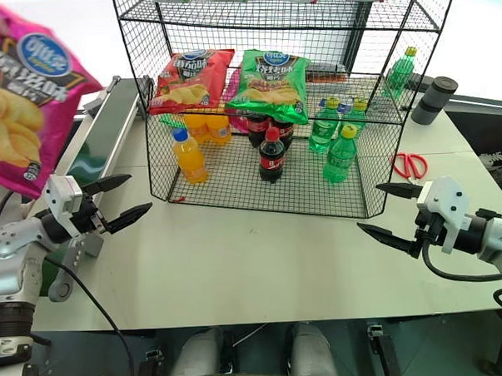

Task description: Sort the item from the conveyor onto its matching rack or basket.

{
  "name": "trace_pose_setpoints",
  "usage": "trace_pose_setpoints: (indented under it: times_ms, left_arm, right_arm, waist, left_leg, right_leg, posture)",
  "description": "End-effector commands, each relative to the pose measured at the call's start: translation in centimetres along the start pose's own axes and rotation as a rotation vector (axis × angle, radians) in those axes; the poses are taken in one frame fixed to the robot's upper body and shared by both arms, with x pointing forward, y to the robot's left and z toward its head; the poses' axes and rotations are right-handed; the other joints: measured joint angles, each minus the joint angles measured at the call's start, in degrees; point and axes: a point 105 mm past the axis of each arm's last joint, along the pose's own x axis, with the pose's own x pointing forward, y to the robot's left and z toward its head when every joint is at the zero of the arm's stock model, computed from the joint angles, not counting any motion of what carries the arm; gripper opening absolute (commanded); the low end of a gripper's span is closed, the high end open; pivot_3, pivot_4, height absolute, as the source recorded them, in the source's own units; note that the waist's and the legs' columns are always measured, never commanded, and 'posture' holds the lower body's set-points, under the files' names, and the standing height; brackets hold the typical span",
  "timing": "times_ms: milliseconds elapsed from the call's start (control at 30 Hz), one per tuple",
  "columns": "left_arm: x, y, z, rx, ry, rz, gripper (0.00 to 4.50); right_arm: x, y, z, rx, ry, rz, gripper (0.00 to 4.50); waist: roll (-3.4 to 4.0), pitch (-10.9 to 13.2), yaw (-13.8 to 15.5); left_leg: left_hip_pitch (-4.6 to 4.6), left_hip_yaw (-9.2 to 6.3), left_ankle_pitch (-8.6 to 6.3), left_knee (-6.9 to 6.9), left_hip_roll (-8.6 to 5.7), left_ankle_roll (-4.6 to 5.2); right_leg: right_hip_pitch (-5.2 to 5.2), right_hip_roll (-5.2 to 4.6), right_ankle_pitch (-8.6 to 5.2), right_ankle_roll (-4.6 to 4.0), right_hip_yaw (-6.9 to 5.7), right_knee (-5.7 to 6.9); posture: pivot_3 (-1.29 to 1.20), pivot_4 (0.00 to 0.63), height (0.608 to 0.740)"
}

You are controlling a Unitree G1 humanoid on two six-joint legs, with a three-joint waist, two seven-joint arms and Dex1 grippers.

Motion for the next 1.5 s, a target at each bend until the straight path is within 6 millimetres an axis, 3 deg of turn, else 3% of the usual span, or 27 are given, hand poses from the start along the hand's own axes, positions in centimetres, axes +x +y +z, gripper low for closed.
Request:
trace_pose_setpoints:
  times_ms: [33,1133,1500]
  left_arm:
    - [-0.1,0.2,0.5,0.04,0.0,0.012,4.5]
    - [-1.5,0.5,0.6,0.064,0.018,0.083,4.5]
    - [-3.9,0.7,0.9,0.186,0.081,0.108,4.5]
  right_arm:
    - [-0.2,-0.4,0.9,-0.039,-0.014,-0.008,4.45]
    - [1.7,-0.2,1.2,-0.062,-0.045,0.047,4.45]
    - [4.7,0.8,3.5,0.054,-0.218,0.096,4.45]
  waist:
    - [0.0,0.0,0.0]
    - [0.0,0.0,0.0]
    - [-0.01,0.0,-0.3]
  left_leg:
    - [0.0,0.0,0.0,0.0,0.0,0.0]
    - [0.0,0.0,0.0,0.01,0.02,0.0]
    - [0.0,0.01,0.0,0.01,0.08,0.0]
  right_leg:
    - [0.0,0.0,0.0,0.0,0.0,0.0]
    - [-0.01,-0.01,0.0,0.0,0.0,0.02]
    - [-0.04,0.01,0.0,-0.01,0.0,0.03]
  posture:
    - [0.0,0.15,0.738]
    - [0.0,0.15,0.738]
    - [0.0,0.15,0.738]
